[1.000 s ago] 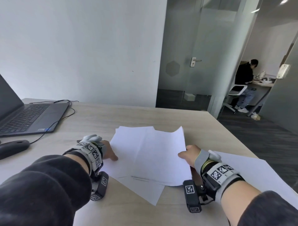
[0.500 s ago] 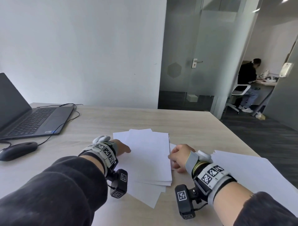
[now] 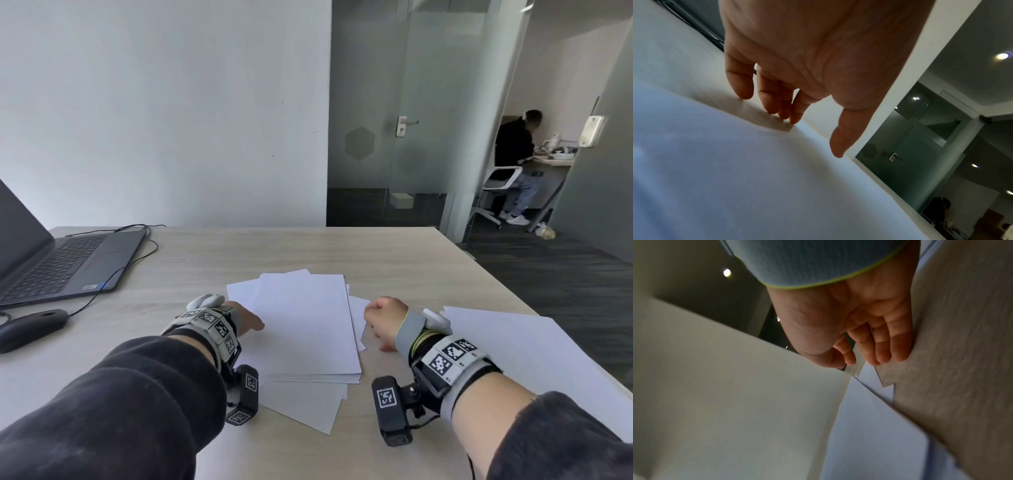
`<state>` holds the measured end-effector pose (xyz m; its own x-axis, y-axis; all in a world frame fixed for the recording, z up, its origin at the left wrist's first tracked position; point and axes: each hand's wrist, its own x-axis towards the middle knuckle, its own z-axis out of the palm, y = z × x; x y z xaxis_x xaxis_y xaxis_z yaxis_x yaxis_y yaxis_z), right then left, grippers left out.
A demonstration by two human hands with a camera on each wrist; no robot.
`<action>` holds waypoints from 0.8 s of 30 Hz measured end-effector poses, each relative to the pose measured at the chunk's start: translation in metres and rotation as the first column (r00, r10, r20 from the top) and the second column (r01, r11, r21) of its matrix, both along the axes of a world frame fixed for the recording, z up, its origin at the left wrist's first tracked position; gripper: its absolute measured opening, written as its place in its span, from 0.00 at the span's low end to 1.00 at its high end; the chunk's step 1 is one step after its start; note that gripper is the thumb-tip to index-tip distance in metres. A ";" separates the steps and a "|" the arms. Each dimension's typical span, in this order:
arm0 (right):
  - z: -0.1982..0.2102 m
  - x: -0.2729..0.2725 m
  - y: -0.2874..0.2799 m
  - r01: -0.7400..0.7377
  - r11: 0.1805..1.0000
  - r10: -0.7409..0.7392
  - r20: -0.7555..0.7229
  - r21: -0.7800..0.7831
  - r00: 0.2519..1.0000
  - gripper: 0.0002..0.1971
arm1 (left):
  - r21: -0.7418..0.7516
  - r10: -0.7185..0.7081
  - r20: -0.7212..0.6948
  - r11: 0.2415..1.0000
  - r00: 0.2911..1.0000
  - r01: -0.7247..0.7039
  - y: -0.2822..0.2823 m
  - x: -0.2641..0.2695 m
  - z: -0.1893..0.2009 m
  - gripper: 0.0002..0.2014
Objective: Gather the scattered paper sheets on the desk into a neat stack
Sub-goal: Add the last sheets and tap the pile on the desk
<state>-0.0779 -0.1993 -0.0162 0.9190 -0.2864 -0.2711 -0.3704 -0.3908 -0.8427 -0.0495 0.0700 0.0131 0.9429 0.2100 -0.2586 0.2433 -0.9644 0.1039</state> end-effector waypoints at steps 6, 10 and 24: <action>0.009 0.001 -0.006 0.104 0.907 -0.076 -0.085 0.408 0.993 0.14 | 0.001 -0.034 -0.037 0.999 0.999 0.034 -0.006 -0.007 0.002 0.37; 0.008 0.000 -0.006 0.174 0.812 -0.134 -0.113 0.557 0.985 0.18 | 0.063 -0.071 -0.088 0.995 0.994 0.076 -0.016 -0.015 0.008 0.37; 0.010 -0.008 -0.006 0.166 0.765 -0.124 -0.112 0.623 0.986 0.09 | -0.024 0.034 -0.121 0.999 0.992 -0.037 -0.041 -0.020 0.019 0.46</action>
<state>-0.0855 -0.2050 -0.0057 0.8563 -0.1610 -0.4908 -0.4373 0.2799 -0.8547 -0.0697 0.0289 0.0323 0.8965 0.2344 -0.3760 0.2897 -0.9522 0.0970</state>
